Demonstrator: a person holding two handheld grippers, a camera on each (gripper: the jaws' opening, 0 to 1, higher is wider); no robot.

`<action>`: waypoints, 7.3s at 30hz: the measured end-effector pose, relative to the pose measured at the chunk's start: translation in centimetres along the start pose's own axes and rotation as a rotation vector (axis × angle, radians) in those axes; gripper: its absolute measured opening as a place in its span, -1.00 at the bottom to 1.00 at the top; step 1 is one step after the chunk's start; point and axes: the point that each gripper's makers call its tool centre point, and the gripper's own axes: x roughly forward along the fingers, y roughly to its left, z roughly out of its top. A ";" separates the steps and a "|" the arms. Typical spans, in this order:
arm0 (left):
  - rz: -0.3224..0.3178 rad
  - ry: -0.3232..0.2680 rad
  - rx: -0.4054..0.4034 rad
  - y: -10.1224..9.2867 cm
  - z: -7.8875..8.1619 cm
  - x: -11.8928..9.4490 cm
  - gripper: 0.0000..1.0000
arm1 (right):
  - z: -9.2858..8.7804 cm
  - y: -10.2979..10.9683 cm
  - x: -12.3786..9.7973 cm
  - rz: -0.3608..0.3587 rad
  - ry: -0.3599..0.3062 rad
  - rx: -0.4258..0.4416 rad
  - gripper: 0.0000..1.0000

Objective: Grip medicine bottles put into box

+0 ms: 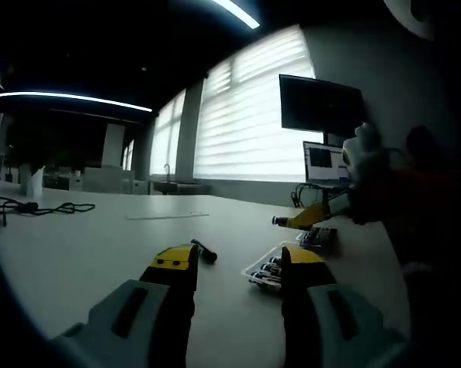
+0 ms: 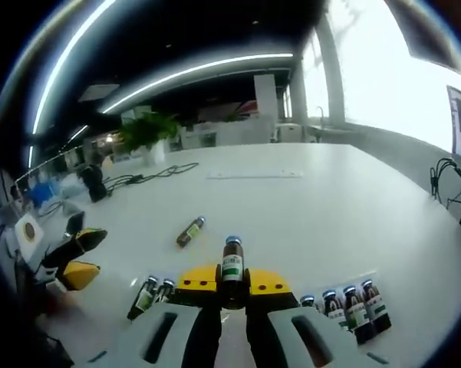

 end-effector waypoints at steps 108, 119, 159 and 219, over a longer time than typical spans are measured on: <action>-0.285 0.073 -0.055 -4.1 -0.5 -3.0 -0.15 | 1.3 0.9 -1.0 -0.018 -0.108 -0.050 -0.95; -0.285 0.024 -0.047 -4.0 0.3 -3.4 -0.10 | 3.2 2.2 -0.1 0.032 -0.090 -0.080 -0.86; -0.357 0.006 -0.034 -4.8 0.2 -3.7 -0.05 | 1.9 5.8 14.7 0.029 0.326 0.034 -0.63; -0.341 0.031 -0.016 -4.6 -0.5 -3.1 -0.05 | 2.2 1.2 3.0 -0.057 0.204 0.011 -0.86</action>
